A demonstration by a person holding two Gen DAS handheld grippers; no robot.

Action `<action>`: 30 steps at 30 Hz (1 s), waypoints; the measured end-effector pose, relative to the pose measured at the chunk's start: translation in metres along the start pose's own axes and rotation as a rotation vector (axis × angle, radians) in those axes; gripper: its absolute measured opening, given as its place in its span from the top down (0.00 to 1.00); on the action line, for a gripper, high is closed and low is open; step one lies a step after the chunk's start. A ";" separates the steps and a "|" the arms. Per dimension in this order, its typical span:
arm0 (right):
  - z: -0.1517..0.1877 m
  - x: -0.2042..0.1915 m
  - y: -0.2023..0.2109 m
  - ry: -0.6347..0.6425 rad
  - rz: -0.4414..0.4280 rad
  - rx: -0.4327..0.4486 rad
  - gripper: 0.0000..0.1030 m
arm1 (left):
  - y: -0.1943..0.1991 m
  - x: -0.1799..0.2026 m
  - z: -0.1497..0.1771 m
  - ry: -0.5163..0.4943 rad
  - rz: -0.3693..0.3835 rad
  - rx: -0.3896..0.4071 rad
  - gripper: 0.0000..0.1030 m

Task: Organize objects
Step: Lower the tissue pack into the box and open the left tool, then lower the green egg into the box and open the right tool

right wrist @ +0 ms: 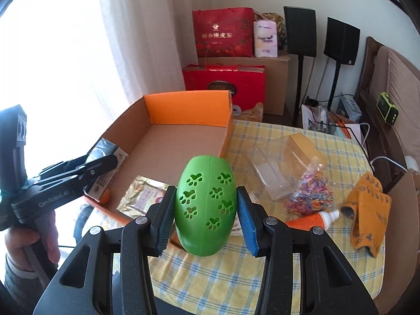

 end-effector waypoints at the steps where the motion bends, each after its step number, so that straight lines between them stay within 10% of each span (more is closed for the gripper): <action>1: -0.001 -0.006 -0.003 0.008 -0.006 -0.005 0.56 | -0.002 -0.005 0.001 0.002 -0.012 -0.003 0.50; 30: 0.016 -0.044 -0.076 0.102 0.046 -0.120 0.55 | -0.020 -0.057 0.009 0.067 -0.088 -0.026 0.40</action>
Point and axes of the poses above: each gripper's, at about its wrist camera, not at the fingertips, and y roughly against the way its jaws point, x to its right, z to its underside, the point moved 8 cm from there along -y, roughly the way its jaws point, and after that the axes turned 2 degrees about -y, right-handed, at the moved point
